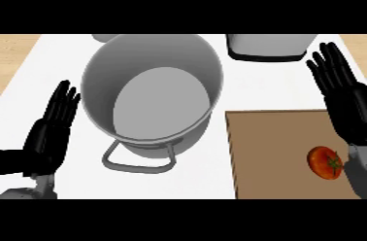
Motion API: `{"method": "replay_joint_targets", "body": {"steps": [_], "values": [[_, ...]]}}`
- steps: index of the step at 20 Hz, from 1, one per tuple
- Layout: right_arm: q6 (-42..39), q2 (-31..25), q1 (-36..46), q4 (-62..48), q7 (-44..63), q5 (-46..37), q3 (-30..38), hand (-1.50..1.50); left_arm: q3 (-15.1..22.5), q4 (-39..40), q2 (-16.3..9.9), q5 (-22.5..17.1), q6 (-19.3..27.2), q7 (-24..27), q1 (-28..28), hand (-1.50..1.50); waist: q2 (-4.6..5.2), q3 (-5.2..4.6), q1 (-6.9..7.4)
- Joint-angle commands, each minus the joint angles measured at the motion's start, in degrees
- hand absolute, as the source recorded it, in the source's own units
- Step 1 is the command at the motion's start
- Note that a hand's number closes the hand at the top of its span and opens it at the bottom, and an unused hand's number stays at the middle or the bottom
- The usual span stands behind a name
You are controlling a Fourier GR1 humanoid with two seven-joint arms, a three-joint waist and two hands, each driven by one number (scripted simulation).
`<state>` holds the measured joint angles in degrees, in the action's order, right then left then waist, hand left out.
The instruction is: Pick the tomato from the tray and place it in the pot
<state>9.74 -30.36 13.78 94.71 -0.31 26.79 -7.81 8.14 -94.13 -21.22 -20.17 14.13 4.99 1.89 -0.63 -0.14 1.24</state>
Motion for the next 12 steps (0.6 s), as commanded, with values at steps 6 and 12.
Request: {"method": "replay_joint_targets", "body": {"steps": [6,12], "values": [[-8.0,-5.3,-20.9,-12.1,-2.1,9.1,12.0,1.5,-4.7,5.8,-11.6,8.9,3.7,-4.9,-6.9,0.0,0.92,0.66,-4.35],[6.3,-5.3,-30.6,-11.7,-33.1,-11.6,18.0,-1.5,-3.8,7.5,-11.3,8.0,2.1,-6.8,-8.7,0.0,0.06,0.41,-5.77]]}}
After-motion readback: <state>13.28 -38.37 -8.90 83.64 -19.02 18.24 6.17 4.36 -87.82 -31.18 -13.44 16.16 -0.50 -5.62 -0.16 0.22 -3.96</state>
